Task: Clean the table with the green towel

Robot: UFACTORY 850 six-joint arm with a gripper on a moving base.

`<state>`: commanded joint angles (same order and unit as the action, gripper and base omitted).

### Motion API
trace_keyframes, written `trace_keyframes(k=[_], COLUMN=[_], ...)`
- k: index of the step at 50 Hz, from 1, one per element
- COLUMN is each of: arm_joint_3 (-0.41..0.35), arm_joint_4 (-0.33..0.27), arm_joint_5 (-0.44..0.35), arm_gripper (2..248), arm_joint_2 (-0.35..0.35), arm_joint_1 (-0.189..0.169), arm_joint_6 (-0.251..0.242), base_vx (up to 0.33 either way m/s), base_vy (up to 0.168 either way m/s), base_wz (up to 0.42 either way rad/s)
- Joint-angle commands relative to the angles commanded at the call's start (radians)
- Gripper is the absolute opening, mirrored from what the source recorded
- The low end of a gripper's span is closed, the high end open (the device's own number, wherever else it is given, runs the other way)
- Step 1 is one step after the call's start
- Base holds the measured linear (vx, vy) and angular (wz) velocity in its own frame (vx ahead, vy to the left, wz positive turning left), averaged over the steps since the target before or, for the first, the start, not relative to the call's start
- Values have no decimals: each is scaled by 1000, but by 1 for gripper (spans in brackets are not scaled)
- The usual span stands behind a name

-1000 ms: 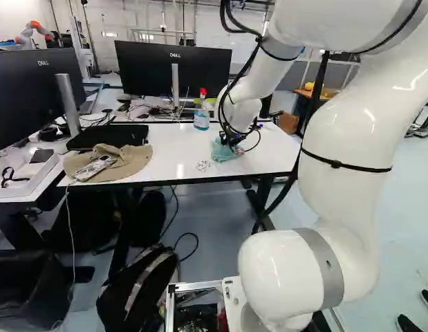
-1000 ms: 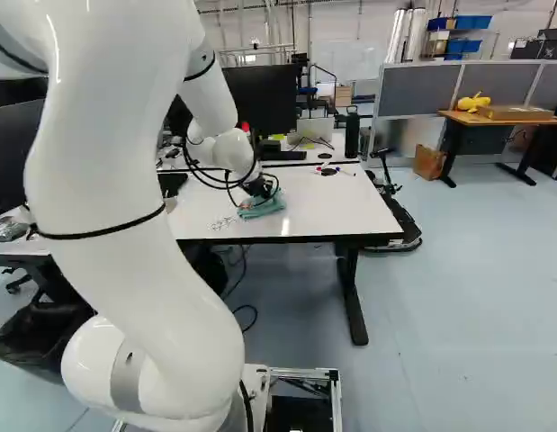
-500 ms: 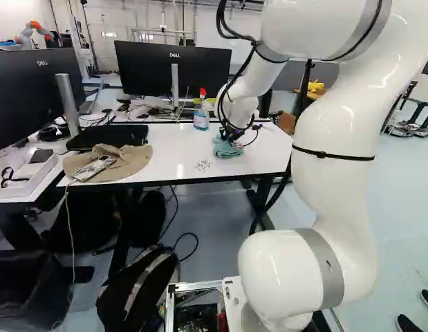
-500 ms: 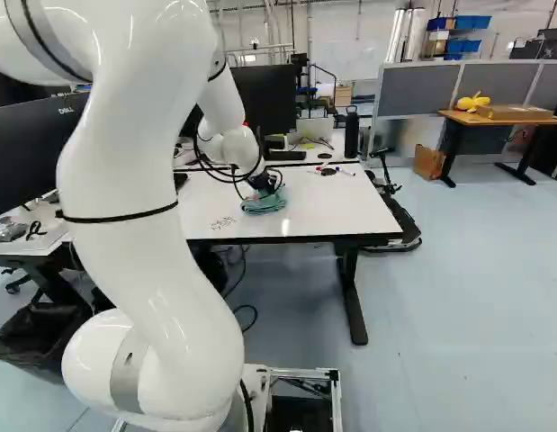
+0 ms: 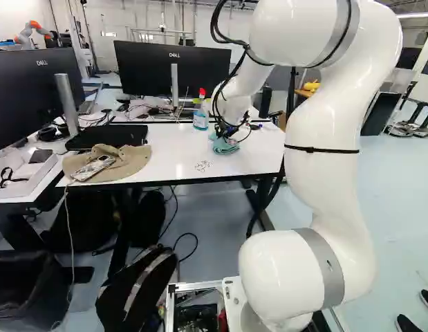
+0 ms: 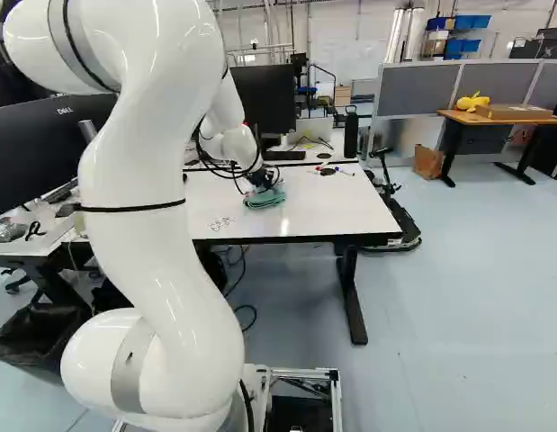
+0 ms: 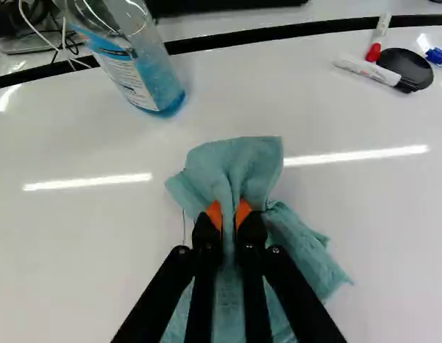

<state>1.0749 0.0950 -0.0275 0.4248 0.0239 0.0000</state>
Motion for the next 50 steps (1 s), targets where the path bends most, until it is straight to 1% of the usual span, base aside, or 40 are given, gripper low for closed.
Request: trace_keyframes(k=[22,50], arm_joint_3=[44,59], arm_joint_4=[0,0], arm_joint_5=[0,0], arm_gripper=[41,41], arm_joint_2=[33,45], arm_joint_1=[62,142], arm_joint_6=[0,0], base_vx=[0,0], base_vy=[0,0], base_wz=[0,0])
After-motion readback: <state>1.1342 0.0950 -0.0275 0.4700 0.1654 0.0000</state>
